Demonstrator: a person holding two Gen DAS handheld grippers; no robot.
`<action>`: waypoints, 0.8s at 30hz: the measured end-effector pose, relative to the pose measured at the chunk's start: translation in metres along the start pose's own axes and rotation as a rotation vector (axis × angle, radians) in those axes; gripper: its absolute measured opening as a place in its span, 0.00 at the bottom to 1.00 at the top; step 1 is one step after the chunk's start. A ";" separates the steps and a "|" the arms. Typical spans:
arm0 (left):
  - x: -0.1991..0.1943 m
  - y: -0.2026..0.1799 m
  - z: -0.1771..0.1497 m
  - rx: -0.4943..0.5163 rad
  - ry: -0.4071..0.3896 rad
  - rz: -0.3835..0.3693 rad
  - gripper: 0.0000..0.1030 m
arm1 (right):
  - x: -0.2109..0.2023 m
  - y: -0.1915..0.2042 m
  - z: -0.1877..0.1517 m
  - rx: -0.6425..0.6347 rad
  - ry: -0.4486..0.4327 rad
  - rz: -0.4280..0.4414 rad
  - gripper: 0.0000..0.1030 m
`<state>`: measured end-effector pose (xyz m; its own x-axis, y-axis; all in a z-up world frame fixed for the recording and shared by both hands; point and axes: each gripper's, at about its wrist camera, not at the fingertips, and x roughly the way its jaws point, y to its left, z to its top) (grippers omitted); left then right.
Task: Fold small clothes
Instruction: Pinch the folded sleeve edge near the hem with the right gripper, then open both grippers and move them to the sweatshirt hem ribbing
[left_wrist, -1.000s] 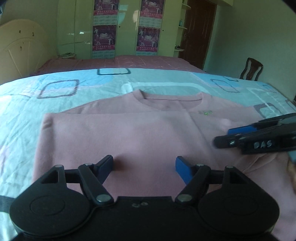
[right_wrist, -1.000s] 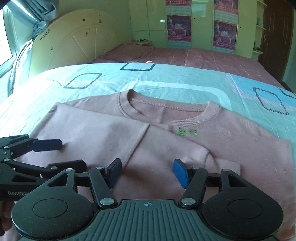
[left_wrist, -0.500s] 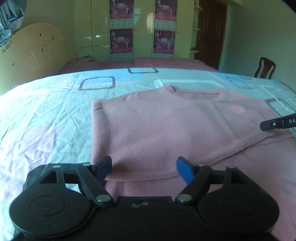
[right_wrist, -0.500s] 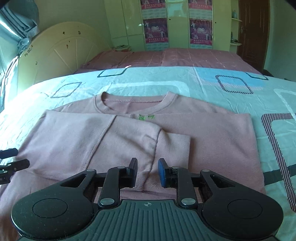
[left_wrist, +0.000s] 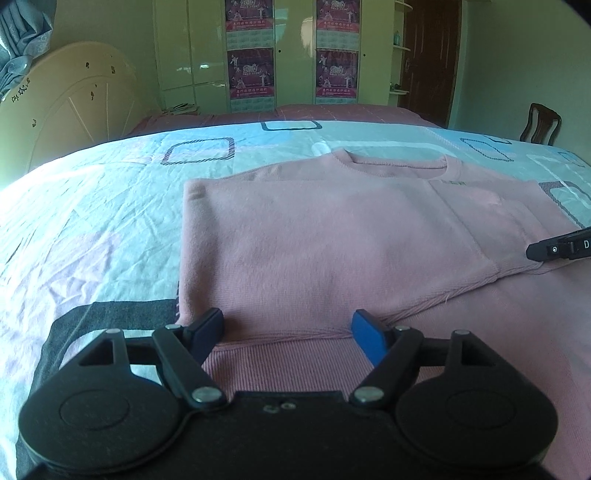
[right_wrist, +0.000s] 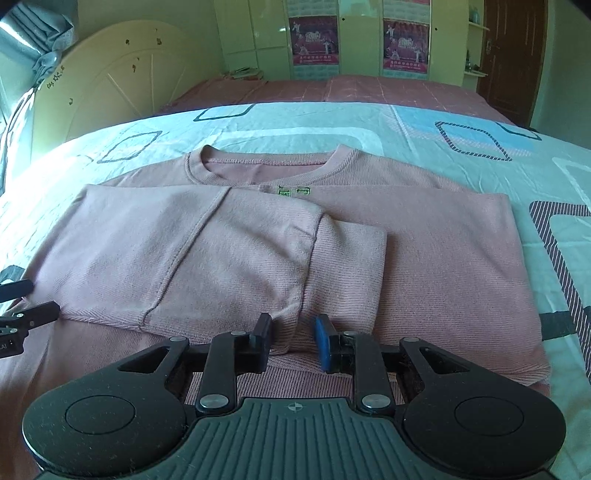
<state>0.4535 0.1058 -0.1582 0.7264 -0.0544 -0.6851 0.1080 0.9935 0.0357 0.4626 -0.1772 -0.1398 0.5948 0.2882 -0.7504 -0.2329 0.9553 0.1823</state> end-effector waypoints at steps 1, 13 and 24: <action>0.000 -0.001 0.000 0.005 0.003 0.004 0.74 | 0.000 0.000 0.001 -0.003 0.004 0.001 0.23; -0.048 -0.016 -0.023 0.063 0.013 0.062 0.99 | -0.065 -0.026 -0.034 0.052 -0.062 0.023 0.66; -0.120 -0.004 -0.079 -0.051 0.056 0.059 0.81 | -0.161 -0.098 -0.127 0.241 -0.096 0.037 0.65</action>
<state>0.3123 0.1161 -0.1340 0.6913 0.0089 -0.7226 0.0299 0.9987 0.0409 0.2925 -0.3256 -0.1177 0.6626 0.3169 -0.6786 -0.0725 0.9289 0.3630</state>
